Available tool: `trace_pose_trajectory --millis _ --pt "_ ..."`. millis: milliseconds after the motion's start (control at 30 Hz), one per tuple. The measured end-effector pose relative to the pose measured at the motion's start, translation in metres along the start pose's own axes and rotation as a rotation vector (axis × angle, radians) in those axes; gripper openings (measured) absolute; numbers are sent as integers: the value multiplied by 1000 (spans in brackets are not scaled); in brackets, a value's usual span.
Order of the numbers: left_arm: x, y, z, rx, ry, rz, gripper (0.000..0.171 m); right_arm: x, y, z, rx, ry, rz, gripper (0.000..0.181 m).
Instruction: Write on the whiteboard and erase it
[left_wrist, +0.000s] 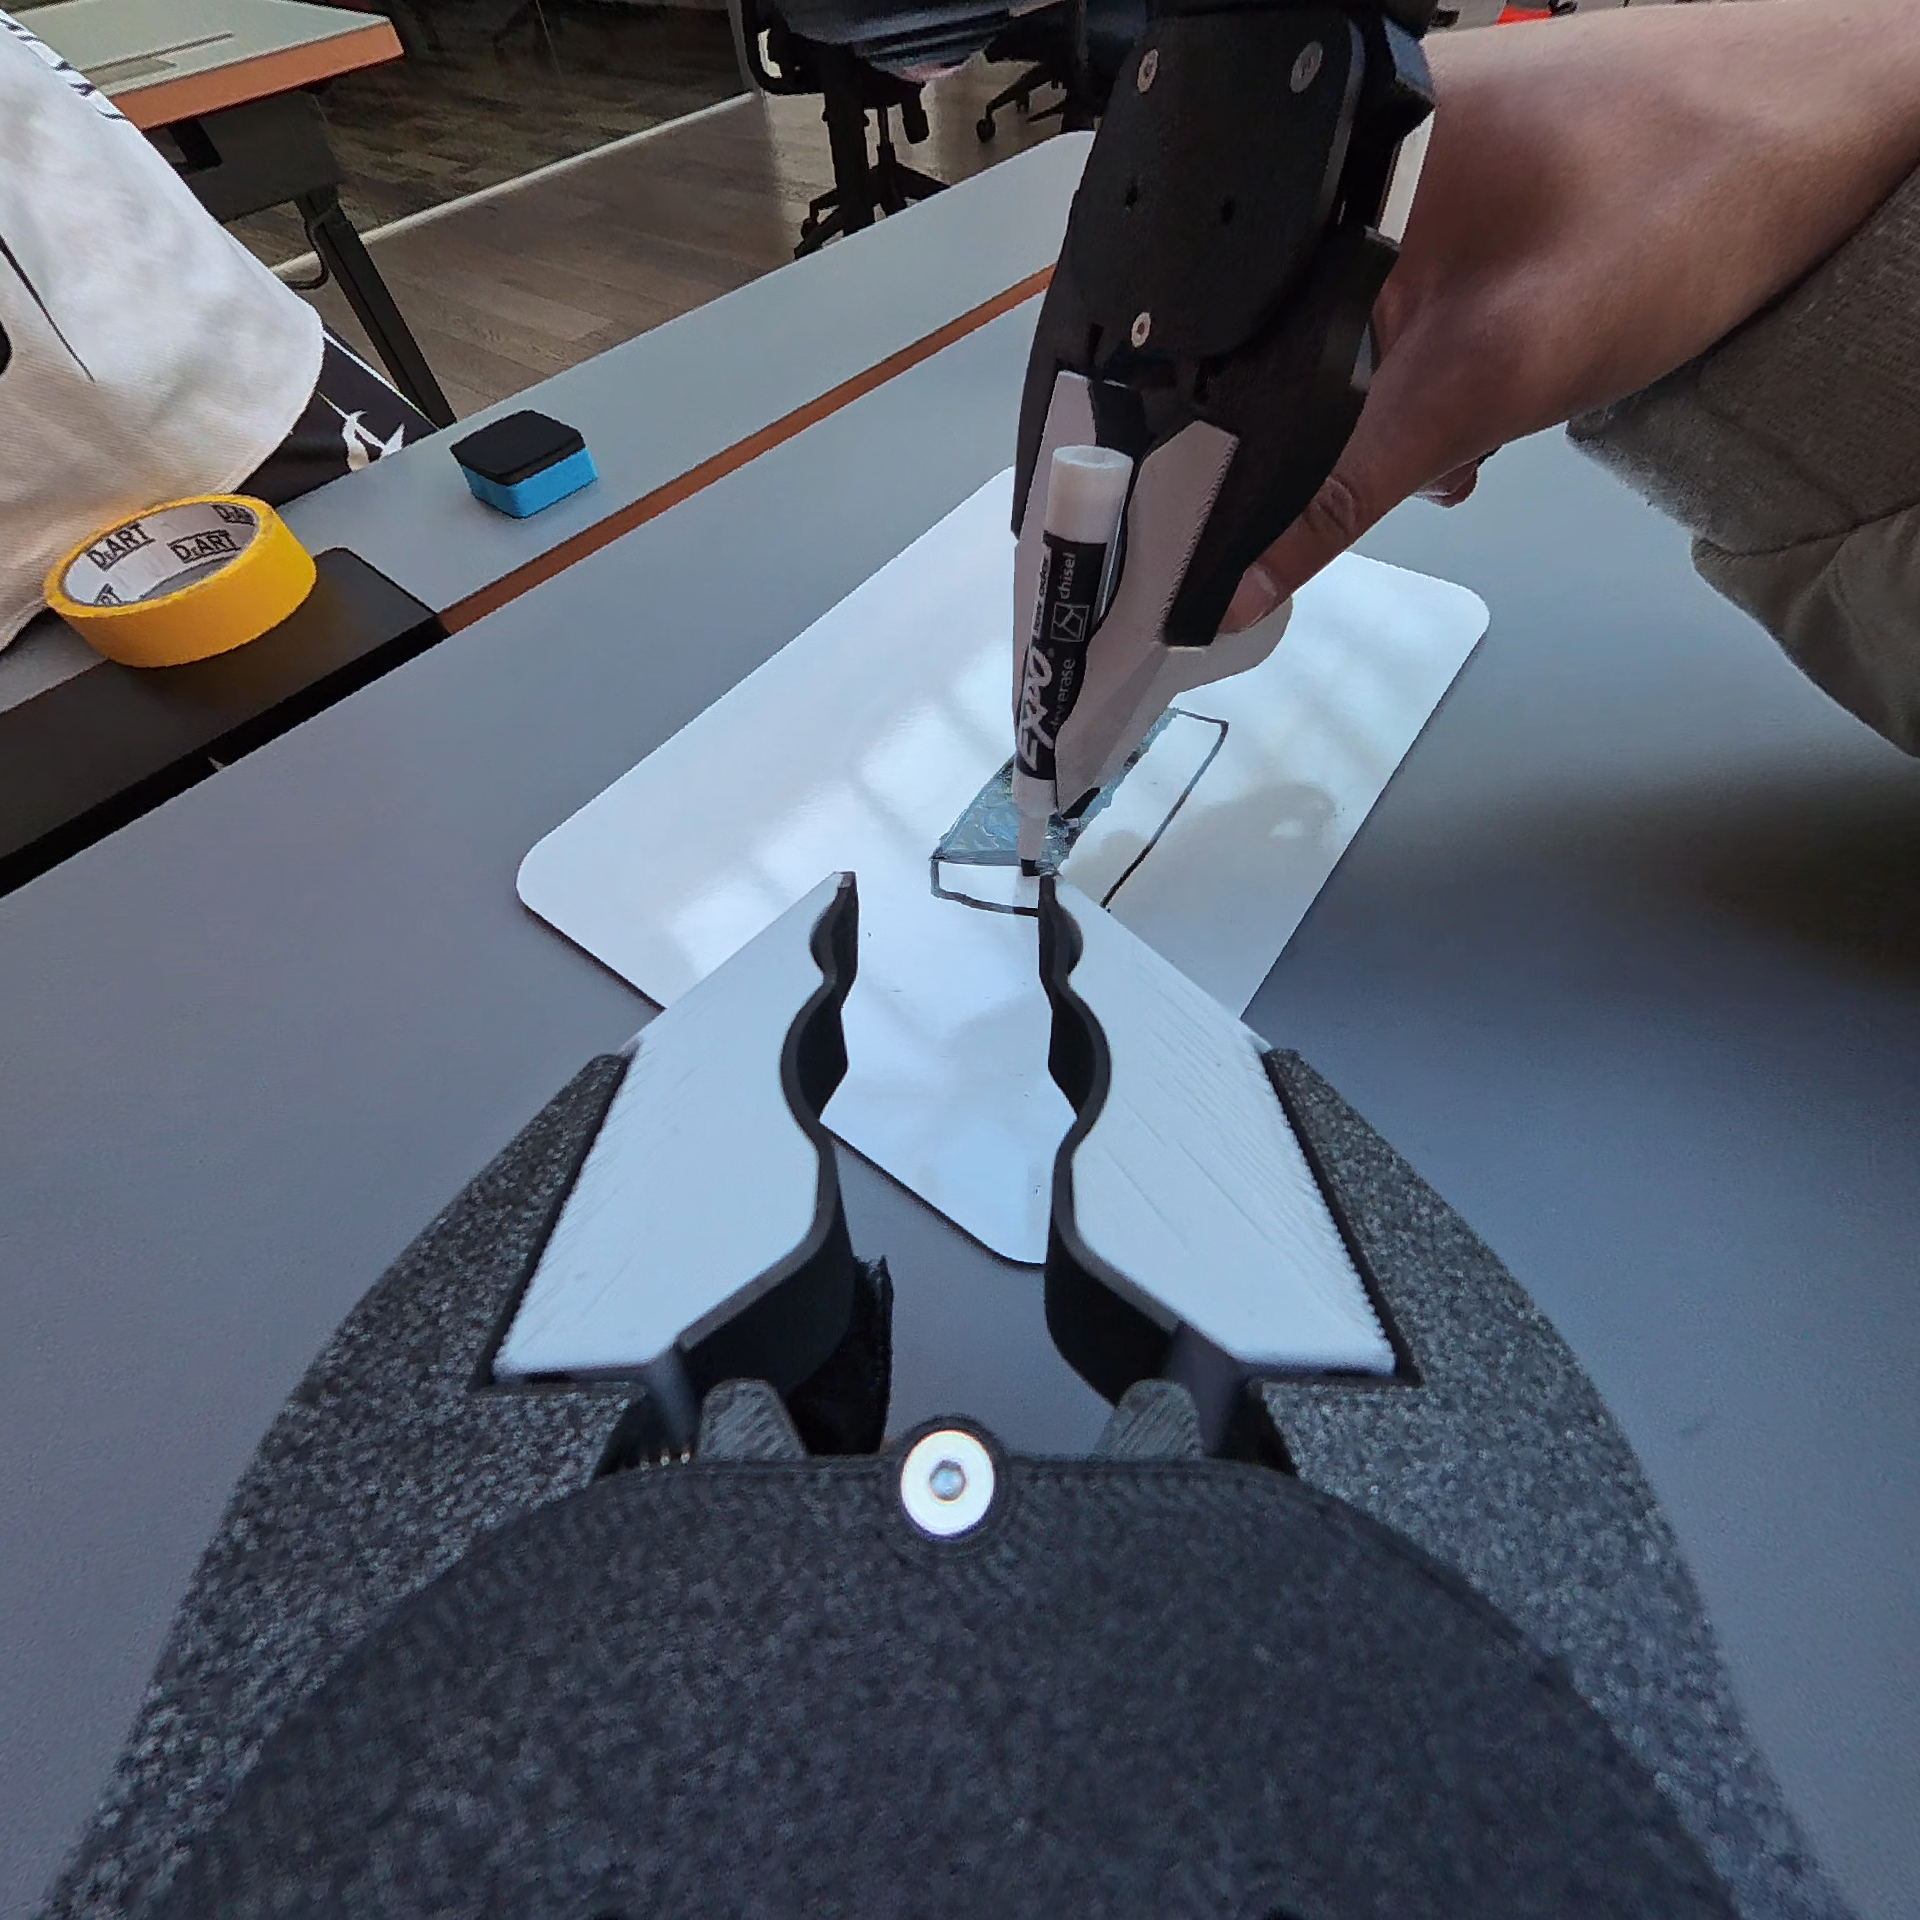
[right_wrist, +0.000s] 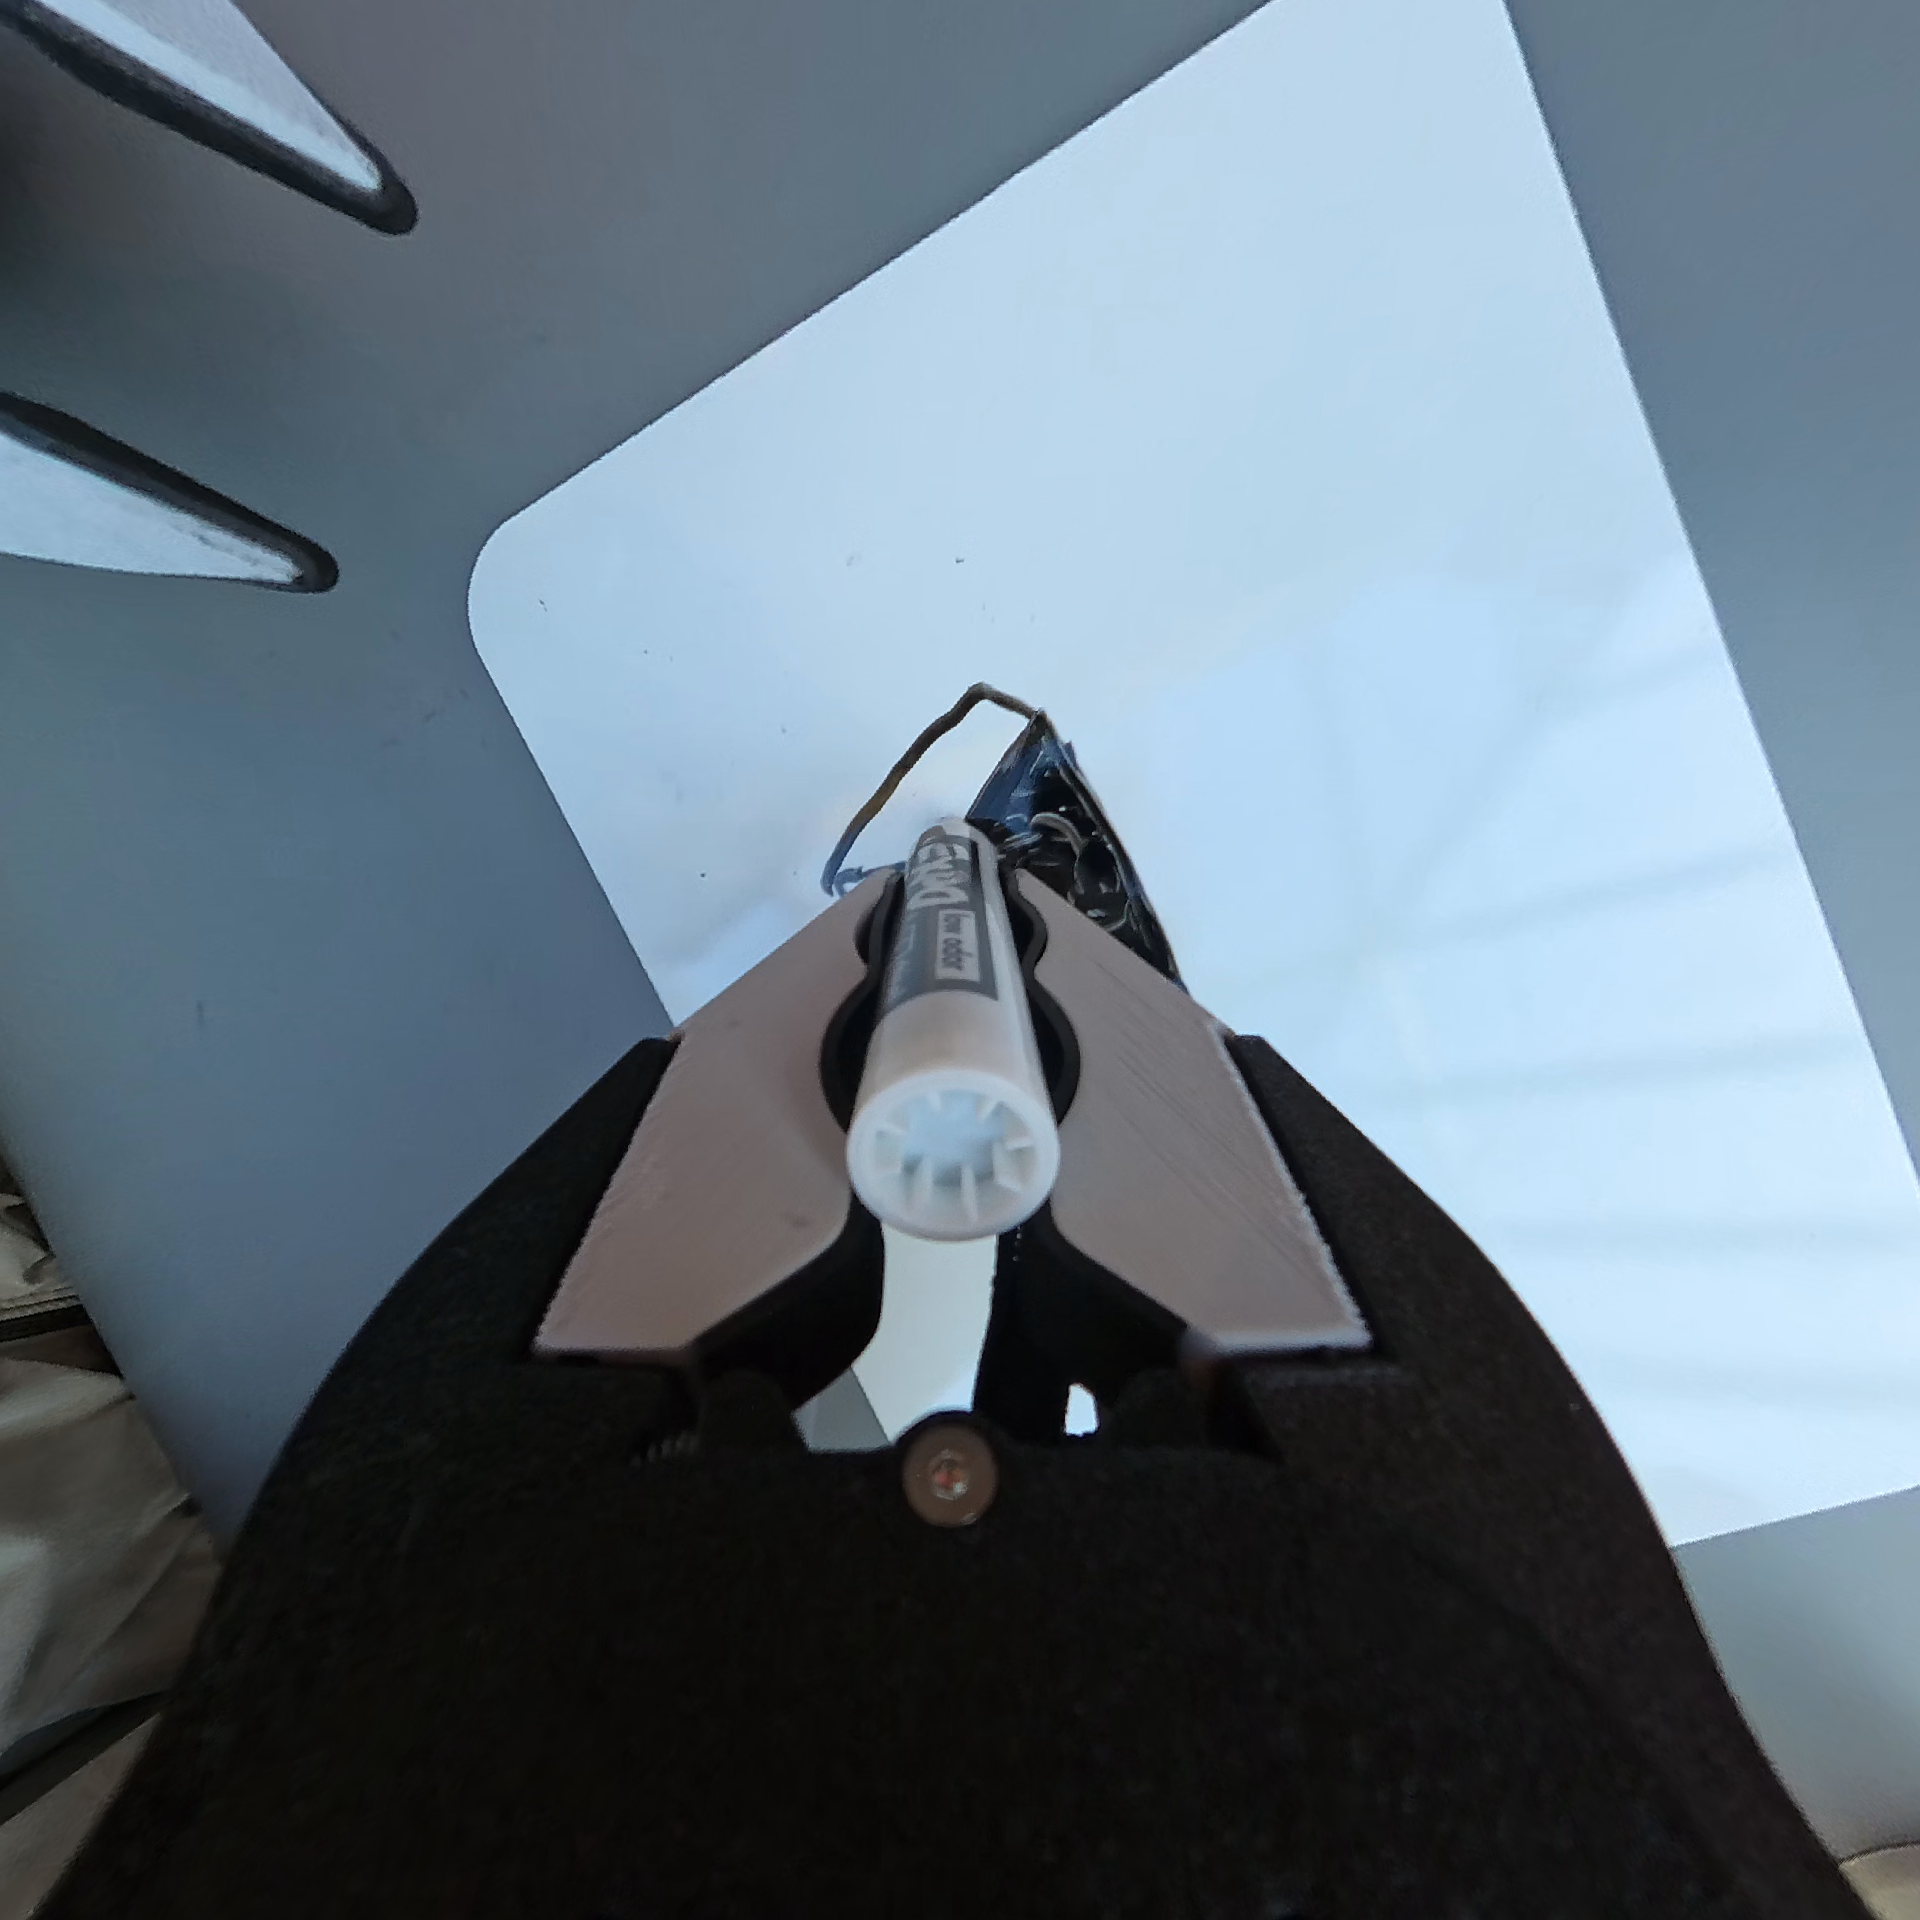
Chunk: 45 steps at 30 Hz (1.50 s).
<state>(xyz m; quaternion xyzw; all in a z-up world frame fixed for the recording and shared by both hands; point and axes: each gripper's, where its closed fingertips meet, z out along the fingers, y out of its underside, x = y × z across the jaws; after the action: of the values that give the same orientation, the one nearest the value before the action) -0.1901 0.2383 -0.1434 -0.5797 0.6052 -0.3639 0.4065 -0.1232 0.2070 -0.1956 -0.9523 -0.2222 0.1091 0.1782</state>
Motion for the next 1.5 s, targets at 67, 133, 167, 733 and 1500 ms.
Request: trace_pose_trajectory --millis 67,133,167,733,1500 --pt "-1 0 -1 0 -1 -4 35 2 -4 1 0 -2 -5 18" --pt "-1 -1 -2 1 -1 -8 35 6 -8 3 2 0 -9 18" --pt "-1 -2 -3 1 -1 -10 35 8 -10 3 1 -2 -10 18" --pt "6 -10 -13 -9 5 -28 35 10 -8 3 -19 -13 -13 18" --pt "10 -11 -16 -8 -2 -11 35 1 1 1 -20 -18 1 18"
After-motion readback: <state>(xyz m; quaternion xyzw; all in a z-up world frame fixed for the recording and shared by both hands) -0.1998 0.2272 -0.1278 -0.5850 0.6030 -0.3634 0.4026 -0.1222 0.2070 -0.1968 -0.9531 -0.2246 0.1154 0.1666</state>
